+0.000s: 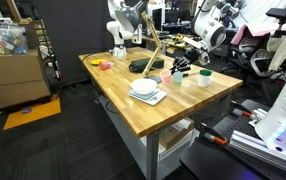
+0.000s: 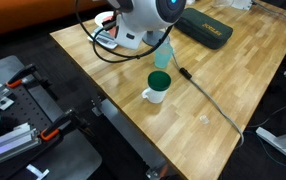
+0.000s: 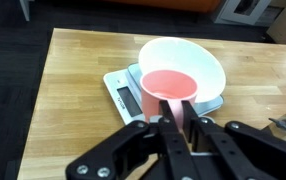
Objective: Pour the contents of the pink cup into the white bowl
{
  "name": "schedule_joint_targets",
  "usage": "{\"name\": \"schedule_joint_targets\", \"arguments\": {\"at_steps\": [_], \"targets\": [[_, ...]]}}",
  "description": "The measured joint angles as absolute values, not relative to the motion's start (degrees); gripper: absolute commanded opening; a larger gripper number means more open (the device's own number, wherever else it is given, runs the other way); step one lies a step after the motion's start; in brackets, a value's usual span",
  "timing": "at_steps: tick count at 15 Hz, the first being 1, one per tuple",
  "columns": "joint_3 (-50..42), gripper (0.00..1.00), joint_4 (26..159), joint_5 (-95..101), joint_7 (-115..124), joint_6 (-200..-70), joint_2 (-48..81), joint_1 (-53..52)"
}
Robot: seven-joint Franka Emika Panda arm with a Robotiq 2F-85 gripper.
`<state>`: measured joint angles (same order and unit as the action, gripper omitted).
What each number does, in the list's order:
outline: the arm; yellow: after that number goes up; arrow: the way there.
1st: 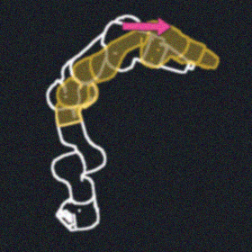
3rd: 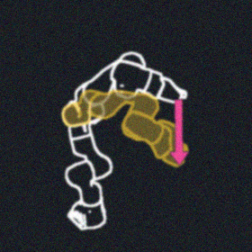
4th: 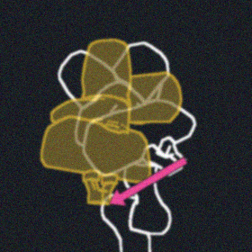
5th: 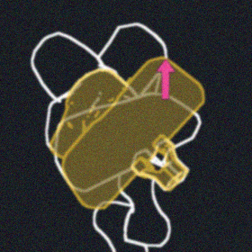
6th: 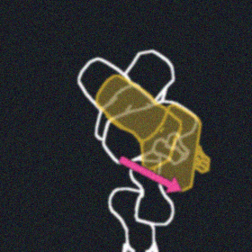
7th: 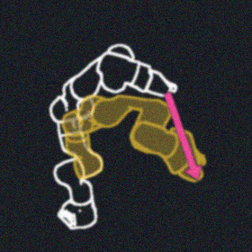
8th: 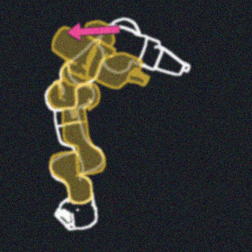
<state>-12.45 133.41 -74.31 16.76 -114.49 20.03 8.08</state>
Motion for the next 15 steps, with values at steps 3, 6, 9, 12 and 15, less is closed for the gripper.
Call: {"name": "schedule_joint_targets", "arguments": {"at_steps": [3, 6, 9, 12, 15], "targets": [[-11.9, 0.04, 131.1, -70.9, 20.4, -117.3, 20.5, 6.0], [-11.5, 0.04, 128.3, -66.9, 24.5, -120.1, 22.2, 4.6], [-11.3, 0.15, 125.2, -63.9, 27.6, -120.6, 23.9, 4.0], [-11.2, 0.15, 123.3, -63.3, 28.5, -120.6, 24.7, 4.0], [-11.2, 0.15, 123.3, -63.3, 28.5, -120.6, 24.7, 4.0]]}}
